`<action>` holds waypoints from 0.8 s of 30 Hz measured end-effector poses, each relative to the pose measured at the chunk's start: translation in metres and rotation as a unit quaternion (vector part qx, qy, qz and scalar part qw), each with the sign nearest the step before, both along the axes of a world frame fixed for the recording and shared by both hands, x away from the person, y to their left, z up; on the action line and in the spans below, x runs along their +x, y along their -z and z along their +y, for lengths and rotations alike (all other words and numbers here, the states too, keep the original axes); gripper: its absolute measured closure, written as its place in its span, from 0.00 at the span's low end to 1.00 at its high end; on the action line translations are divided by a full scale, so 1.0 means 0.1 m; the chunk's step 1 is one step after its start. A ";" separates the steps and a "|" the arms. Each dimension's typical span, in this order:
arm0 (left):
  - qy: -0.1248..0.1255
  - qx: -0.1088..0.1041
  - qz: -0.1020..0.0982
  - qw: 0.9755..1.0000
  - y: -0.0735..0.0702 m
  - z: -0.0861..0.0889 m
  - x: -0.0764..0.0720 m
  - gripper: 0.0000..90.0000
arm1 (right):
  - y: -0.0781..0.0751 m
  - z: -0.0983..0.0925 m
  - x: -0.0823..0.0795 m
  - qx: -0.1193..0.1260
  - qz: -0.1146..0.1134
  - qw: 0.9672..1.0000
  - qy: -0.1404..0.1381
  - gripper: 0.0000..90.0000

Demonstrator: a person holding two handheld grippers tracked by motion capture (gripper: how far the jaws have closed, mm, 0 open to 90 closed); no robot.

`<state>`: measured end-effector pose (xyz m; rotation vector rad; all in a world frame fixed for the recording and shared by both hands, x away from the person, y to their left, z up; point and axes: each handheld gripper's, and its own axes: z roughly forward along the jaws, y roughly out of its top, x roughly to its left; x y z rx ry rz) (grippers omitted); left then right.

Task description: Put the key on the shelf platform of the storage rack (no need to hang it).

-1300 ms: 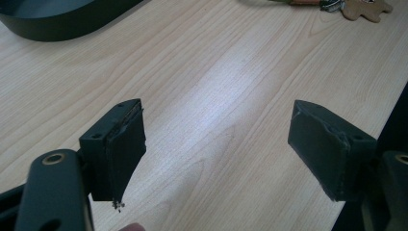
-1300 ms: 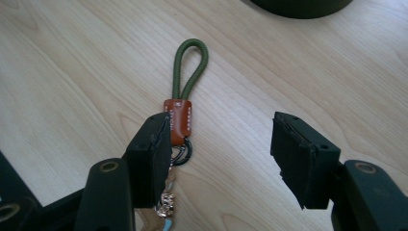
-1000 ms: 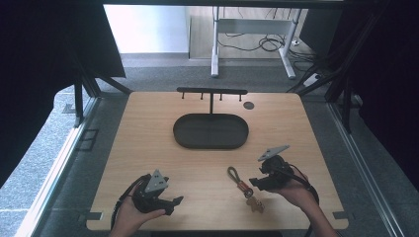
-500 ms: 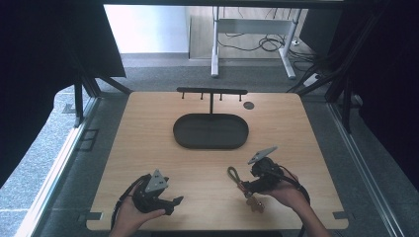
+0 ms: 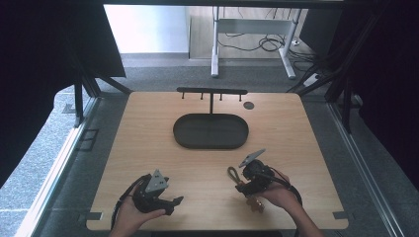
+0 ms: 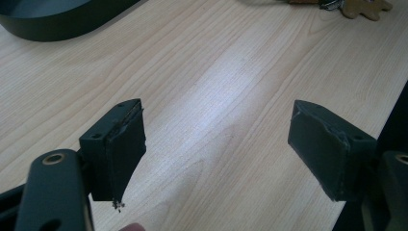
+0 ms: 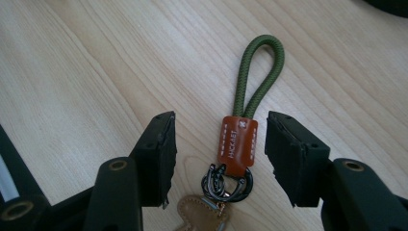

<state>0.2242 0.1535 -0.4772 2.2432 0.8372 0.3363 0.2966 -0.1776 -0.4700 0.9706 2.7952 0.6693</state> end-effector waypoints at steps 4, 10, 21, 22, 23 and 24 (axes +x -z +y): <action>0.001 0.000 0.001 1.000 0.01 -0.01 0.00 0.24 | 0.03 0.04 0.00 -0.001 0.002 1.000 -0.004 0.51; 0.001 0.000 0.002 1.000 0.02 -0.02 0.00 0.24 | 0.05 0.11 0.00 -0.005 0.004 1.000 -0.007 0.51; 0.002 0.001 0.004 1.000 0.02 -0.02 0.01 0.24 | 0.12 0.18 0.07 -0.013 0.008 1.000 -0.003 0.51; 0.002 0.001 0.003 1.000 0.02 -0.02 0.00 0.24 | 0.14 0.20 0.08 -0.014 0.009 1.000 -0.004 0.52; 0.002 0.001 0.003 1.000 0.02 -0.02 0.00 0.24 | 0.14 0.20 0.08 -0.014 0.009 1.000 -0.004 0.52; 0.003 0.001 0.004 1.000 0.02 -0.02 0.00 0.24 | 0.15 0.21 0.09 -0.014 0.010 1.000 -0.005 0.52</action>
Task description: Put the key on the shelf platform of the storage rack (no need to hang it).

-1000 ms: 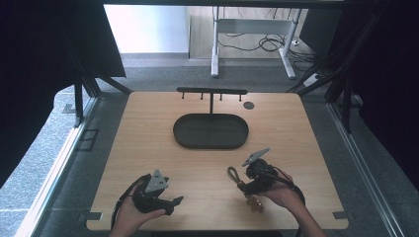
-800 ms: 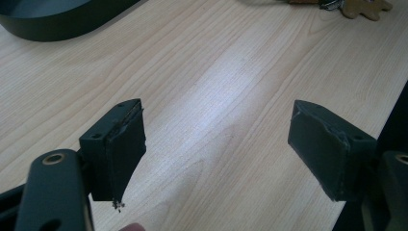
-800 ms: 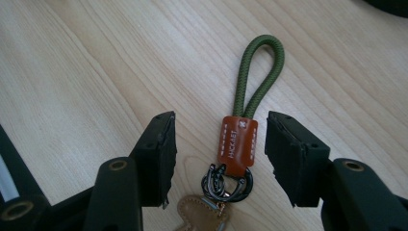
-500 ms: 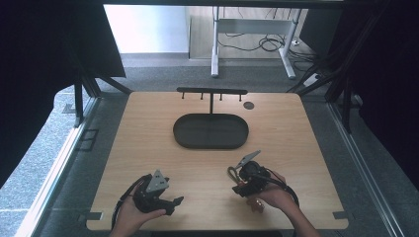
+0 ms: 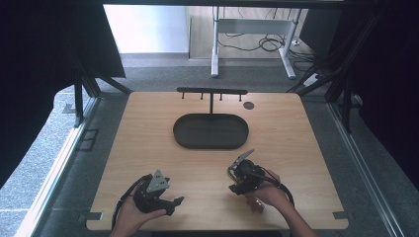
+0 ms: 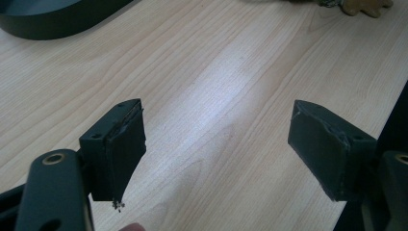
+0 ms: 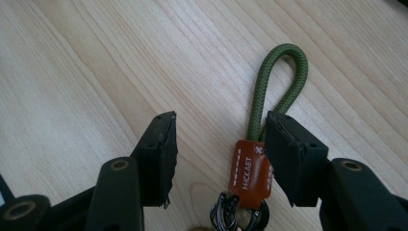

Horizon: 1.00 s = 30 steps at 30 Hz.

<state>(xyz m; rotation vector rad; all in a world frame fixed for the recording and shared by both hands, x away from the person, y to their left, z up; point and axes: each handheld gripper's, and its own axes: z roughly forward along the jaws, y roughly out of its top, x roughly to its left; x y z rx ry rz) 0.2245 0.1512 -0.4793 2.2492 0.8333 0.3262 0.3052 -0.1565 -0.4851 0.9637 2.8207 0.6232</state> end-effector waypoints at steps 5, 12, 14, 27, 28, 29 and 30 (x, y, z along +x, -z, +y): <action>0.002 0.003 0.002 1.000 0.02 -0.02 0.00 0.24 | 0.05 0.01 0.02 -0.006 0.002 1.000 0.001 0.52; 0.003 0.002 0.001 1.000 0.01 -0.01 0.00 0.24 | 0.10 0.01 0.04 -0.009 0.004 1.000 0.005 0.52; 0.003 0.004 0.003 1.000 0.01 -0.01 0.00 0.24 | 0.11 0.00 0.04 -0.009 0.004 1.000 0.004 0.52; 0.003 0.004 0.003 1.000 0.02 -0.01 0.01 0.24 | 0.12 -0.05 0.05 -0.009 -0.001 1.000 0.015 0.53; 0.003 0.004 0.003 1.000 0.02 -0.02 0.01 0.24 | 0.13 -0.07 0.05 -0.011 0.000 1.000 0.018 0.54; 0.004 0.004 0.003 1.000 0.02 -0.02 0.00 0.24 | 0.14 -0.07 0.05 -0.013 0.000 1.000 0.018 0.54; 0.004 0.004 0.002 1.000 0.02 -0.02 0.00 0.24 | 0.14 -0.07 0.05 -0.015 0.001 1.000 0.020 0.55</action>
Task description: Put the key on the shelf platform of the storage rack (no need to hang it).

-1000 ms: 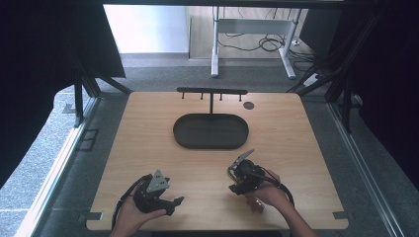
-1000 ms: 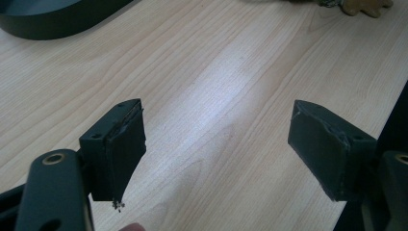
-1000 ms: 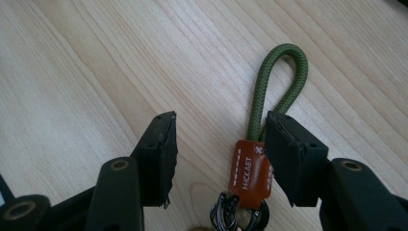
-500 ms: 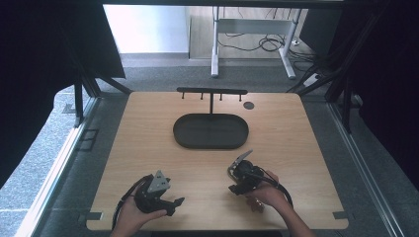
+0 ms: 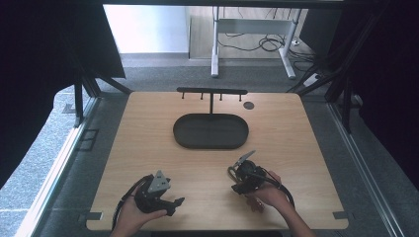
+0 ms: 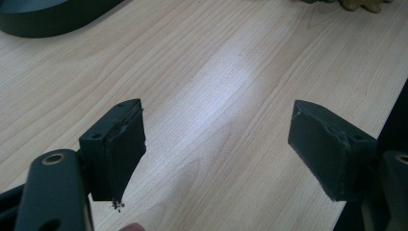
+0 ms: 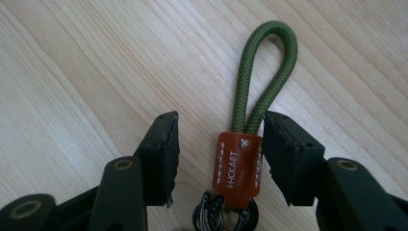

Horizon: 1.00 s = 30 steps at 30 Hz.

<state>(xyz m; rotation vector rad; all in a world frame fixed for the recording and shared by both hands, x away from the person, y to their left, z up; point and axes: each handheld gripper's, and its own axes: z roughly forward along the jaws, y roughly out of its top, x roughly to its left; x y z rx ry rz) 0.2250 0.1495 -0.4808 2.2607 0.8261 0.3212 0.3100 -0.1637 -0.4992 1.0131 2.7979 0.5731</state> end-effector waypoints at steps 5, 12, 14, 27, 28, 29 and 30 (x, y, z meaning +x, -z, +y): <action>-0.001 0.000 0.000 1.000 0.00 0.01 0.00 0.24 | 0.02 -0.02 0.00 -0.005 -0.002 1.000 0.002 0.60; -0.001 0.000 0.000 1.000 0.00 0.00 0.00 0.24 | 0.06 -0.07 -0.03 -0.017 0.003 1.000 0.007 0.69; 0.000 0.000 0.000 1.000 0.01 -0.01 0.00 0.24 | 0.06 -0.09 -0.03 -0.019 0.003 1.000 0.009 0.72; -0.001 0.000 0.000 1.000 0.00 0.00 0.00 0.24 | 0.01 -0.11 -0.01 -0.012 0.015 1.000 0.002 0.75; 0.000 0.000 -0.001 1.000 0.00 0.00 0.00 0.24 | -0.02 -0.11 -0.02 -0.011 0.014 1.000 0.002 0.75; 0.000 0.000 -0.001 1.000 0.00 0.00 0.00 0.24 | -0.02 -0.11 -0.02 -0.011 0.014 1.000 0.002 0.75; -0.001 0.000 -0.001 1.000 0.00 0.00 0.00 0.24 | -0.08 -0.10 -0.04 -0.010 0.006 1.000 -0.004 0.75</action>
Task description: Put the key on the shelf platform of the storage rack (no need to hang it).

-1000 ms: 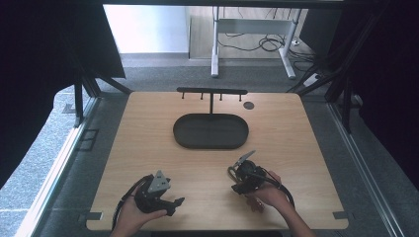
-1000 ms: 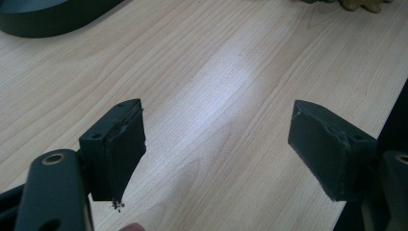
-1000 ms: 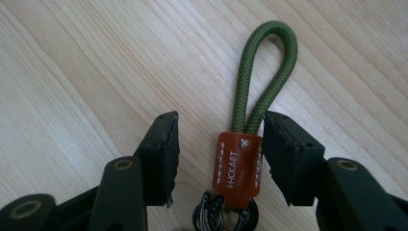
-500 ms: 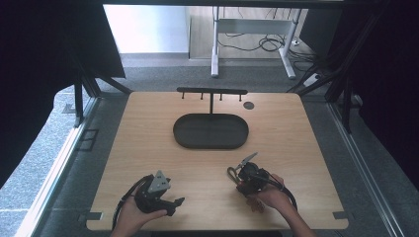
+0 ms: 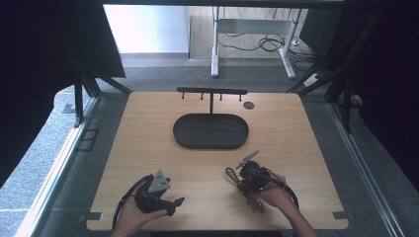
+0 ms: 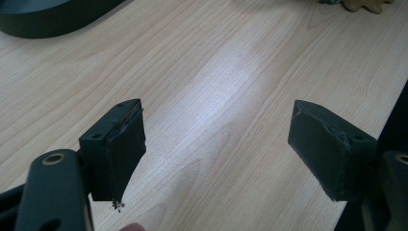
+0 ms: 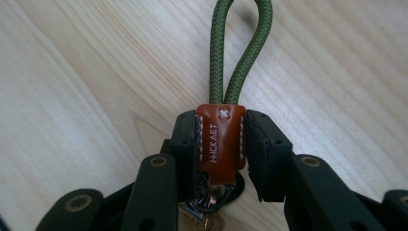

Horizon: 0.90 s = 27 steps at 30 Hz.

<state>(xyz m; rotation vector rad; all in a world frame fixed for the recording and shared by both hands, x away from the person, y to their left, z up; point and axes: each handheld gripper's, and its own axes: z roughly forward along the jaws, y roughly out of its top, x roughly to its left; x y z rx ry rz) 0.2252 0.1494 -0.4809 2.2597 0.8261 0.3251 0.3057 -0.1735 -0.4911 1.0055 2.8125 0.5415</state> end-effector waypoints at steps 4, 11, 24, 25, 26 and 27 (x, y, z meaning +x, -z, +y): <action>0.001 0.000 0.000 1.000 0.00 0.00 0.00 0.24 | -0.13 0.03 -0.05 0.001 -0.015 1.000 -0.011 0.75; 0.000 -0.001 -0.002 1.000 -0.01 0.00 -0.01 0.24 | -0.33 0.05 -0.10 0.012 -0.031 0.999 -0.022 0.75; -0.001 -0.003 -0.007 1.000 -0.04 0.03 -0.01 0.24 | -0.64 0.04 -0.12 0.021 -0.058 0.998 -0.026 0.75; -0.002 -0.004 -0.007 1.000 -0.05 0.03 -0.02 0.24 | -0.67 0.03 -0.12 0.022 -0.062 0.997 -0.026 0.75; -0.002 -0.004 -0.007 1.000 -0.05 0.04 -0.02 0.24 | -0.69 0.03 -0.11 0.023 -0.062 0.997 -0.027 0.75; -0.002 -0.004 -0.007 1.000 -0.05 0.04 -0.02 0.24 | -0.71 0.03 -0.11 0.022 -0.064 0.997 -0.028 0.75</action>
